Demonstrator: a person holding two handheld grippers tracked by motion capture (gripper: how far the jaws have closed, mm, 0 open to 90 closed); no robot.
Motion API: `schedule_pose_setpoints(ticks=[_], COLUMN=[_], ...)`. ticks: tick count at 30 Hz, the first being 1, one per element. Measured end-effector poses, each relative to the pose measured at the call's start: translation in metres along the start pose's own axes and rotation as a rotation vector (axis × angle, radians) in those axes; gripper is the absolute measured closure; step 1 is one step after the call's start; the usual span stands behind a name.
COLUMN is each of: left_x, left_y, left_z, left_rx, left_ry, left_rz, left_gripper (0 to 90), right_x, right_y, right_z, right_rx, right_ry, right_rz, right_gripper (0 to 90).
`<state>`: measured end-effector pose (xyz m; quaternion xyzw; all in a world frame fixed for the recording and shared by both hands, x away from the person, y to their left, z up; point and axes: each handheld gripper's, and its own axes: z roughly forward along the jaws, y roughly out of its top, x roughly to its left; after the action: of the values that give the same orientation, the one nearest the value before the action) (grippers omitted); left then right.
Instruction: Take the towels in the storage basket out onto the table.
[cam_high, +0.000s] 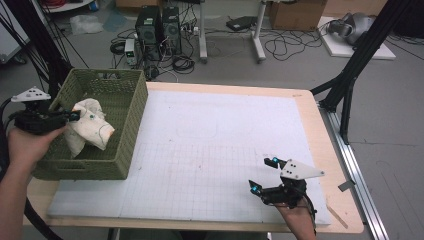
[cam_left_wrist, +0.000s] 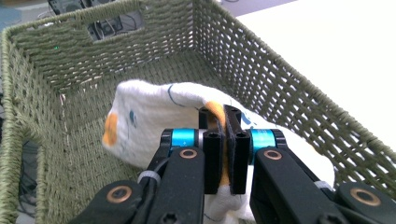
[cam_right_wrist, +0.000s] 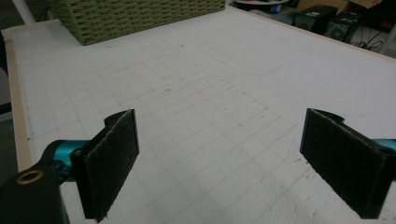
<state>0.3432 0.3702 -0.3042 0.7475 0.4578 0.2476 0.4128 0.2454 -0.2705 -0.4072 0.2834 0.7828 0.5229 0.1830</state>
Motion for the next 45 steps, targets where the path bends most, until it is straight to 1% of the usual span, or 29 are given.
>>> schedule_pose_setpoints(ticks=[3,9,15,19,22,27,29,31,38,41,45], left_x=[-0.001,-0.001,0.000,-0.001,-0.003,-0.008,-0.009,-0.011,-0.017,-0.021,-0.028], left_y=[0.002,0.003,0.005,0.006,0.008,0.013,0.015,0.020,0.028,0.032,0.038], left_z=[-0.002,-0.005,-0.012,-0.014,-0.016,-0.018,-0.020,-0.023,-0.029,-0.030,-0.030], left_rx=[-0.025,-0.053,-0.116,-0.131,-0.151,-0.168,-0.174,-0.191,-0.208,-0.214,-0.221], left_ry=[-0.007,-0.011,-0.029,-0.031,-0.042,-0.052,-0.055,-0.064,-0.071,-0.083,-0.096], left_rz=[-0.005,-0.008,-0.019,-0.017,-0.015,-0.001,0.008,0.014,0.038,0.045,0.067], left_gripper=[87.5,87.5,87.5,87.5,87.5,87.5,87.5,87.5,87.5,87.5,87.5], right_x=[-0.001,-0.001,-0.001,-0.001,-0.001,-0.001,-0.001,-0.001,-0.001,-0.002,-0.002], right_y=[0.000,0.000,-0.001,0.000,0.000,-0.001,-0.001,-0.001,-0.001,-0.001,-0.001], right_z=[0.000,0.000,0.000,0.000,0.000,0.001,0.001,0.002,0.002,0.002,0.002], right_rx=[-0.002,0.000,-0.004,-0.001,0.000,0.004,0.003,0.002,0.002,0.002,0.002], right_ry=[0.000,0.003,0.004,0.005,0.005,0.006,0.006,0.007,0.008,0.008,0.009], right_rz=[-0.008,-0.004,-0.005,-0.008,-0.006,-0.001,-0.007,-0.006,-0.010,-0.013,-0.010], right_gripper=[10.9,10.9,10.9,10.9,10.9,10.9,10.9,10.9,10.9,10.9,10.9])
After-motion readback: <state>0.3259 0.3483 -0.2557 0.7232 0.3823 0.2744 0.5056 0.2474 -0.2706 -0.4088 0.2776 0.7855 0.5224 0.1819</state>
